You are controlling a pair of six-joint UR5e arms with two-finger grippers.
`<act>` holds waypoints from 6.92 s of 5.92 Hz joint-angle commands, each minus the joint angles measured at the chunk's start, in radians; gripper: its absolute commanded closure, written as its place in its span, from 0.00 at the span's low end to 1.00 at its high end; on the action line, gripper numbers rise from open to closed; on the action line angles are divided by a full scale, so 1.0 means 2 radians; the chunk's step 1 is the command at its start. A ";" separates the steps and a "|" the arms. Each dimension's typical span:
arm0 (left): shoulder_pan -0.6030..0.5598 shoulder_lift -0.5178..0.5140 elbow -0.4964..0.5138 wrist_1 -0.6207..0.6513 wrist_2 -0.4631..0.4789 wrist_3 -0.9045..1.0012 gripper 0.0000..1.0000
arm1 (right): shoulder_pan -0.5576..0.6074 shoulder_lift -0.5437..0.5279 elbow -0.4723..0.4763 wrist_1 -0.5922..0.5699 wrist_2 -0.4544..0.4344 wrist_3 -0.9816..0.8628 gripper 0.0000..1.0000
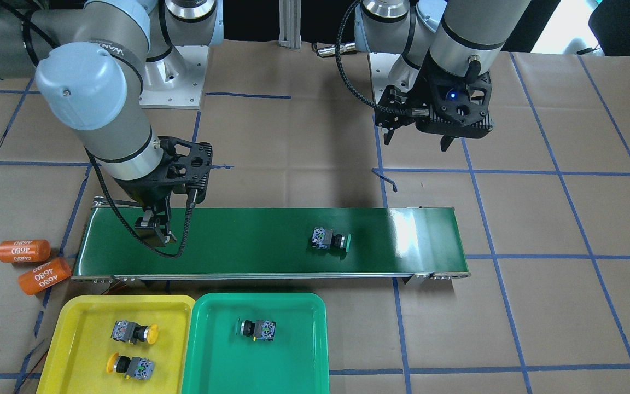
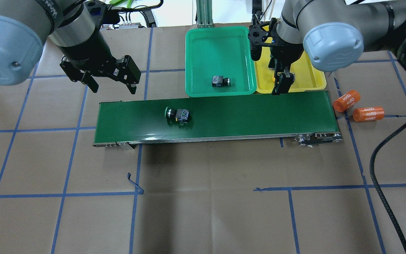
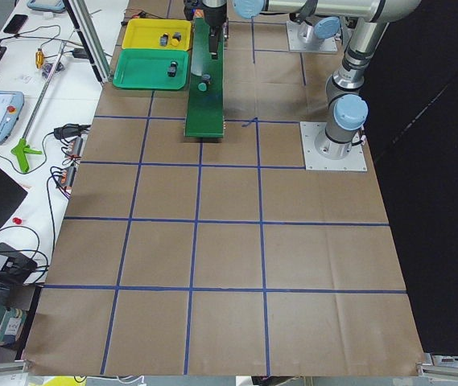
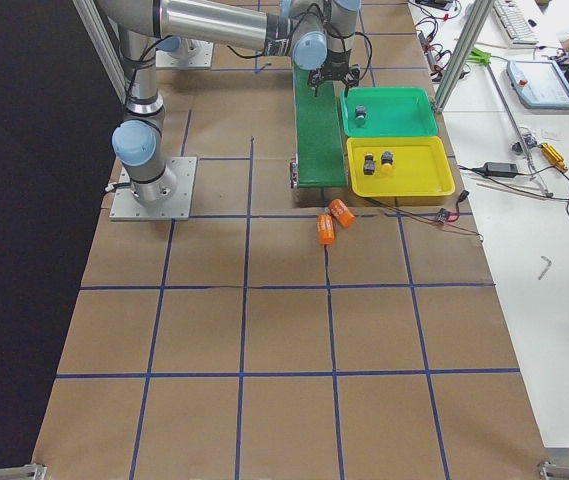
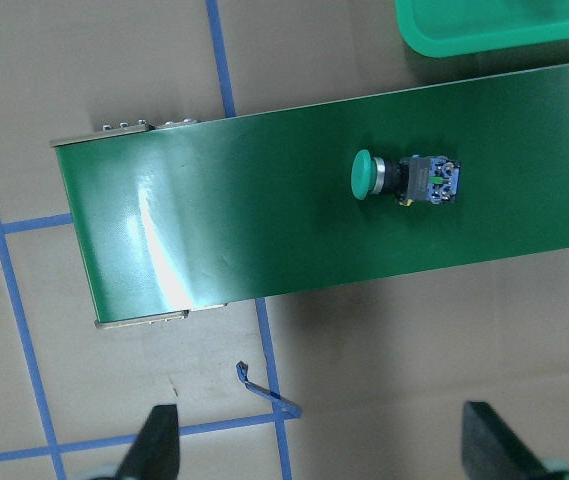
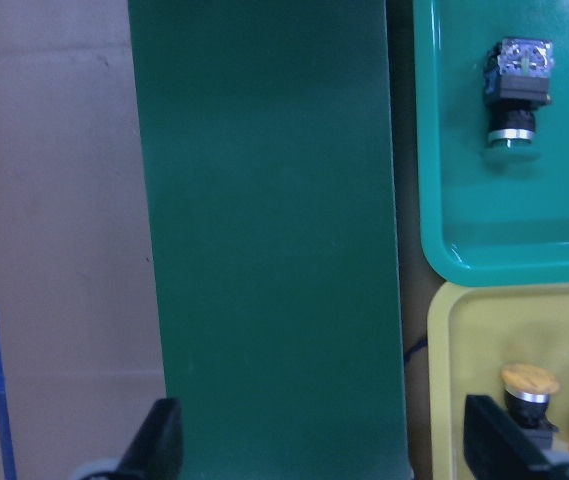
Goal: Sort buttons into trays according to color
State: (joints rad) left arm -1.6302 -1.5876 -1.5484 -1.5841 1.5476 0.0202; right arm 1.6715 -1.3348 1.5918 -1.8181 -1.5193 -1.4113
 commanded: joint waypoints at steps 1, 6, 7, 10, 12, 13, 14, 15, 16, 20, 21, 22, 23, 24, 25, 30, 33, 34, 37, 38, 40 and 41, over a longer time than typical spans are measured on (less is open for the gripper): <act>0.001 0.007 0.000 0.003 0.000 -0.009 0.01 | 0.057 0.011 0.015 -0.024 0.001 0.079 0.00; 0.007 0.010 0.000 0.004 -0.001 -0.002 0.01 | 0.139 0.096 0.042 -0.176 0.009 0.202 0.00; 0.007 0.011 0.000 0.004 -0.001 -0.002 0.01 | 0.128 0.091 0.063 -0.179 0.003 0.147 0.00; 0.008 0.011 0.000 0.006 -0.002 -0.002 0.01 | 0.066 0.060 0.106 -0.213 0.001 0.090 0.07; 0.008 0.011 0.000 0.006 -0.001 -0.002 0.01 | 0.056 0.050 0.117 -0.211 -0.002 0.065 0.43; 0.008 0.011 0.000 0.006 -0.001 -0.002 0.01 | 0.047 0.050 0.120 -0.208 -0.020 0.049 0.56; 0.008 0.011 0.000 0.006 -0.001 -0.002 0.01 | 0.033 0.048 0.124 -0.207 -0.022 0.039 0.70; 0.008 0.011 0.001 0.006 -0.001 -0.002 0.01 | 0.019 0.036 0.126 -0.204 -0.025 0.008 0.91; 0.009 0.011 0.001 0.006 -0.001 -0.002 0.01 | 0.001 0.023 0.126 -0.202 -0.035 -0.009 0.94; 0.010 0.011 0.001 0.006 -0.001 -0.002 0.01 | 0.007 0.043 -0.033 -0.138 -0.034 -0.024 0.94; 0.010 0.011 0.001 0.006 -0.001 -0.002 0.01 | 0.019 0.101 -0.093 -0.142 -0.033 -0.024 0.93; 0.010 0.012 0.001 0.005 -0.001 -0.002 0.01 | 0.031 0.154 -0.146 -0.148 -0.033 -0.022 0.93; 0.011 0.012 0.000 0.005 -0.001 -0.002 0.01 | 0.036 0.206 -0.196 -0.156 -0.014 -0.022 0.92; 0.010 0.012 0.000 0.005 -0.001 -0.002 0.01 | 0.037 0.240 -0.217 -0.165 0.010 -0.021 0.92; 0.010 0.012 0.000 0.005 -0.001 -0.002 0.01 | 0.038 0.257 -0.217 -0.182 0.013 -0.019 0.76; 0.010 0.012 0.000 0.005 -0.001 -0.002 0.01 | 0.026 0.172 -0.211 -0.024 -0.003 0.035 0.00; 0.010 0.012 0.000 0.005 -0.001 -0.002 0.01 | -0.007 0.082 -0.210 0.171 -0.004 0.363 0.00; 0.010 0.012 0.000 0.005 -0.001 -0.002 0.01 | -0.032 0.048 -0.210 0.247 0.002 0.456 0.00; 0.010 0.013 0.000 0.005 -0.001 -0.002 0.01 | -0.043 -0.005 -0.210 0.290 0.004 0.559 0.00; 0.009 0.015 0.000 0.005 0.001 -0.002 0.01 | -0.043 -0.018 -0.194 0.290 -0.002 0.631 0.00; 0.010 0.019 -0.006 0.005 -0.001 -0.002 0.01 | -0.042 -0.082 -0.118 0.252 -0.024 0.641 0.02; 0.009 0.012 -0.002 0.010 -0.004 -0.002 0.01 | -0.041 -0.101 -0.073 0.215 -0.025 0.672 0.00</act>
State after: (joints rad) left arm -1.6112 -1.5555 -1.5565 -1.5709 1.5437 0.0164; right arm 1.5882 -1.4932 1.3623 -1.3241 -1.5589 -0.1159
